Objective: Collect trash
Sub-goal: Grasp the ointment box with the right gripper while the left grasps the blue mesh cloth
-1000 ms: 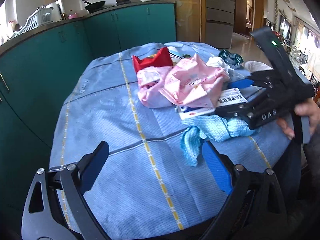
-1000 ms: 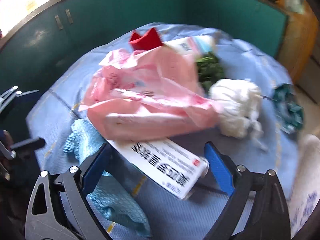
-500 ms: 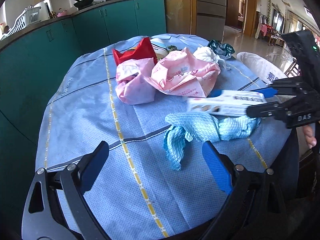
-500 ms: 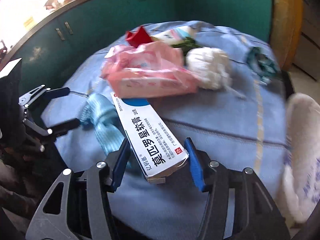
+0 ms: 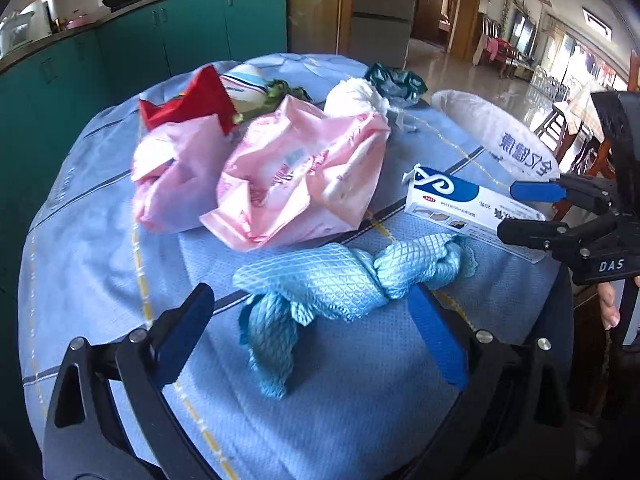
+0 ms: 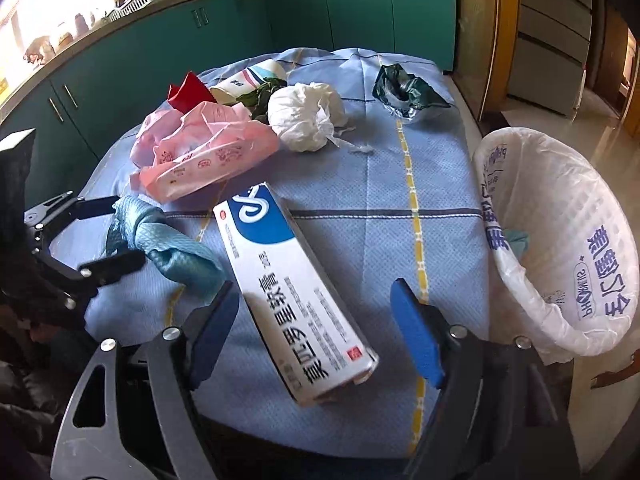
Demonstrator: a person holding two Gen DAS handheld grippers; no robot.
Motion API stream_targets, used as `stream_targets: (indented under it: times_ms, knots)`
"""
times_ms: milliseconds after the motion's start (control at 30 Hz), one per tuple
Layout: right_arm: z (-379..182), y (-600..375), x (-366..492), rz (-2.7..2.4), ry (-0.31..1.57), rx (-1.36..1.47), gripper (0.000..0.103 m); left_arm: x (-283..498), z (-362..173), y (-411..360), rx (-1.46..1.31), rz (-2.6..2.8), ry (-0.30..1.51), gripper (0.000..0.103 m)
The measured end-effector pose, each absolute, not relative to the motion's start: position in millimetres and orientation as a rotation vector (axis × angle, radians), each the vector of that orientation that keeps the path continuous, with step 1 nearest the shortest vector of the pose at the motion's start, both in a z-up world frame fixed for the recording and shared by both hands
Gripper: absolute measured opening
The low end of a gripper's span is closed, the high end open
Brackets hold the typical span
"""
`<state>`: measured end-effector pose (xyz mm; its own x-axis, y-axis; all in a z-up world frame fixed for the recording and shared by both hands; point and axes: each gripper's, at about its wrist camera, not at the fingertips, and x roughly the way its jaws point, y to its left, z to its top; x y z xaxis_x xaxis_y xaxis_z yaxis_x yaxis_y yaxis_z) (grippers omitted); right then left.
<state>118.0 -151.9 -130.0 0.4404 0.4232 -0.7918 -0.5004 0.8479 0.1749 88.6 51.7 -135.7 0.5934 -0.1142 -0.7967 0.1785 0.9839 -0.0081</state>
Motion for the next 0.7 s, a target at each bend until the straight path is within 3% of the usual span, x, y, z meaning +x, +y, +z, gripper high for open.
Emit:
stream_targets:
  times_ms: [133, 200, 233, 300, 367, 400, 433, 500, 567, 633, 700]
  knots:
    - [-131, -142, 120, 0.583, 0.955, -0.101, 0.076, 96, -143, 45, 0.075, -0.215, 0.933, 0.096]
    - [-132, -140, 119, 0.589, 0.957, -0.098, 0.076, 95, -146, 43, 0.074, -0.216, 0.937, 0.071]
    - [-133, -139, 119, 0.595, 0.956, -0.096, 0.076, 94, -145, 45, 0.080, -0.199, 0.930, 0.068]
    - [-132, -136, 117, 0.605, 0.947, -0.100, 0.076, 93, -142, 50, 0.050, -0.199, 0.931, 0.050]
    - [-130, -133, 114, 0.617, 0.931, -0.099, 0.075, 91, -139, 58, 0.012, -0.198, 0.923, 0.044]
    - [-129, -132, 113, 0.623, 0.925, -0.095, 0.067, 89, -135, 61, 0.009, -0.185, 0.915, 0.042]
    - [-128, -131, 111, 0.636, 0.923, -0.087, 0.057, 86, -132, 65, 0.014, -0.162, 0.902, 0.042]
    - [-127, -128, 109, 0.653, 0.931, -0.086, 0.047, 81, -126, 70, 0.021, -0.128, 0.883, 0.042]
    - [-125, -124, 104, 0.654, 0.922, -0.109, 0.046, 75, -121, 78, 0.019, -0.108, 0.870, 0.042]
    - [-122, -123, 101, 0.667, 0.921, -0.099, 0.046, 71, -119, 87, 0.015, -0.080, 0.875, 0.054]
    - [-122, -122, 100, 0.699, 0.936, -0.087, 0.047, 67, -120, 98, 0.012, -0.038, 0.876, 0.085]
